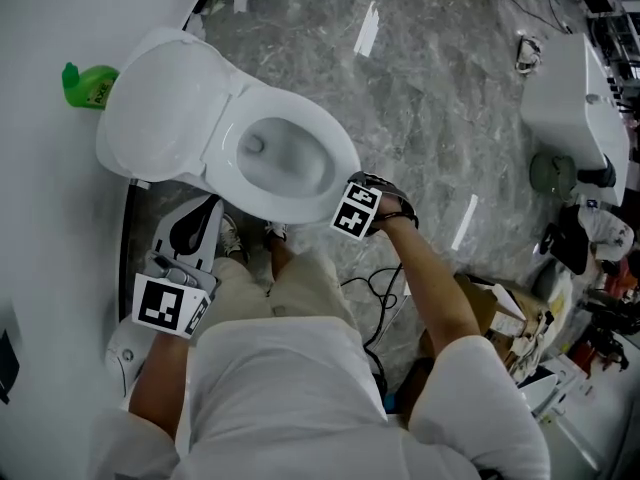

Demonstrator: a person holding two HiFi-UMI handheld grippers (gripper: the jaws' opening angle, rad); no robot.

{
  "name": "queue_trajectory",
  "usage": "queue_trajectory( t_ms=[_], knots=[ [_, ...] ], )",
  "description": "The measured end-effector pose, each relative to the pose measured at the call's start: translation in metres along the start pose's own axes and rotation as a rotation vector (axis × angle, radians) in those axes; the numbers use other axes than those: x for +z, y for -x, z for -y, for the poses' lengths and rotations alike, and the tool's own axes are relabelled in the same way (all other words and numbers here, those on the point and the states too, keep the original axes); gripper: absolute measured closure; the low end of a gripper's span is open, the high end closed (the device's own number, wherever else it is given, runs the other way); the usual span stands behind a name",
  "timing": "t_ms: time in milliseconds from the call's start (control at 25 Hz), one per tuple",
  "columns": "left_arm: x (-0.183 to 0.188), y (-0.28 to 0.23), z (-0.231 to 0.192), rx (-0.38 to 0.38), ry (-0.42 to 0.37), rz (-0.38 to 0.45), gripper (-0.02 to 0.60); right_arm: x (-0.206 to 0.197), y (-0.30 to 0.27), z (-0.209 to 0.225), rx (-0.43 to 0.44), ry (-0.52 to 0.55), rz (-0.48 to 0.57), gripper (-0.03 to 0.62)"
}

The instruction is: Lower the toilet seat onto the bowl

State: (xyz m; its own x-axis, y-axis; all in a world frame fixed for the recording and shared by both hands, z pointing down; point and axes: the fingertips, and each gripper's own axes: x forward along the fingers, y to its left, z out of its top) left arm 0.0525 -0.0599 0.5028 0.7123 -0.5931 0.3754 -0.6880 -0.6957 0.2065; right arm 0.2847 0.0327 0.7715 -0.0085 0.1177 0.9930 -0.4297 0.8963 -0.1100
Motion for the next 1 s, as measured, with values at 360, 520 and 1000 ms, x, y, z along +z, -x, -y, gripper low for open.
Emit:
queue_trajectory(
  t_ms=[360, 520, 1000],
  knots=[
    [-0.028, -0.027, -0.009, 0.003, 0.002, -0.035, 0.580, -0.016, -0.044, 0.002, -0.002, -0.003, -0.042, 0.361],
    [-0.043, -0.039, -0.018, 0.017, 0.002, -0.048, 0.581, -0.021, -0.062, 0.002, 0.005, -0.004, -0.056, 0.364],
    [-0.067, -0.075, -0.028, 0.023, -0.004, -0.097, 0.581, -0.031, -0.123, 0.012, 0.000, -0.048, -0.074, 0.368]
  ],
)
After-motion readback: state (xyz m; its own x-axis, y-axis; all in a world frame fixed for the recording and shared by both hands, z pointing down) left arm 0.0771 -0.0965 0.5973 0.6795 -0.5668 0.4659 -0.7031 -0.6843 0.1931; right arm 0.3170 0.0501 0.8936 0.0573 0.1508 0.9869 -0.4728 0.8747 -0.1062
